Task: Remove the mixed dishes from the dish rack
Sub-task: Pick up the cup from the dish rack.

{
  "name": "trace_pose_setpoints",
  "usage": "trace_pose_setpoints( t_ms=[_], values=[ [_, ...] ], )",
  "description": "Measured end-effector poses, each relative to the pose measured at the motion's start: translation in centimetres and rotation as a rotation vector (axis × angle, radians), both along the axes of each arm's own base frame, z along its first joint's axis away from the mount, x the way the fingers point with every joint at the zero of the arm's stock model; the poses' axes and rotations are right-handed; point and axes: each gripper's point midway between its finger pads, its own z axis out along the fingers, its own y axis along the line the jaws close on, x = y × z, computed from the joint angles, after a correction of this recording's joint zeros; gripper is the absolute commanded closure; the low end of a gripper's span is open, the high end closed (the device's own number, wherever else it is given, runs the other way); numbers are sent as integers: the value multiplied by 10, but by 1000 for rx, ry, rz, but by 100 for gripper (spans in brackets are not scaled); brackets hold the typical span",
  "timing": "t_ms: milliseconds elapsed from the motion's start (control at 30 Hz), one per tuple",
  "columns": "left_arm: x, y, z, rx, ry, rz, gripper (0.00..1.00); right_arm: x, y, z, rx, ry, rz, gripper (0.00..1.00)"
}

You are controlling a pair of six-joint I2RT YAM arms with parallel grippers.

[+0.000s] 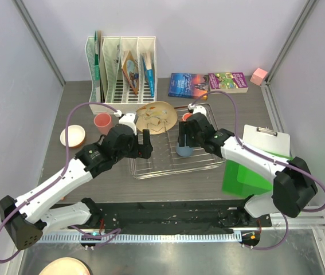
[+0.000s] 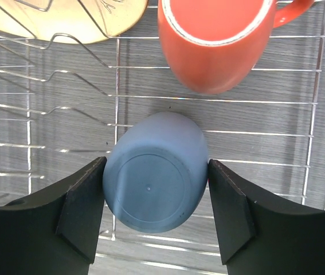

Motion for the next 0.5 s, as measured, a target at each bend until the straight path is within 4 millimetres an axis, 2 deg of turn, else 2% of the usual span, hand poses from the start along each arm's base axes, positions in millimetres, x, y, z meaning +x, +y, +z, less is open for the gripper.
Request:
trace_pose_setpoints(
  t_ms=[100, 233, 333, 367, 433, 500],
  values=[
    [0, 0, 0, 0, 0, 1, 6, -5, -2, 13, 16, -13, 4, 52],
    [1, 2, 1, 0, -6, 10, 6, -10, -1, 53, 90, -75, 24, 55],
    [1, 2, 5, -15, -16, 15, 5, -15, -1, 92, 169, -150, 37, 69],
    [1, 2, 7, -20, -20, 16, 4, -17, 0, 101, 194, -168, 42, 82],
    [1, 0, 11, -45, -28, 19, 0, -22, 3, 122, 264, -206, 55, 99],
    [0, -5, 15, -78, -33, 3, 0, -25, 8, 138, 330, -235, 70, 99]
  ],
)
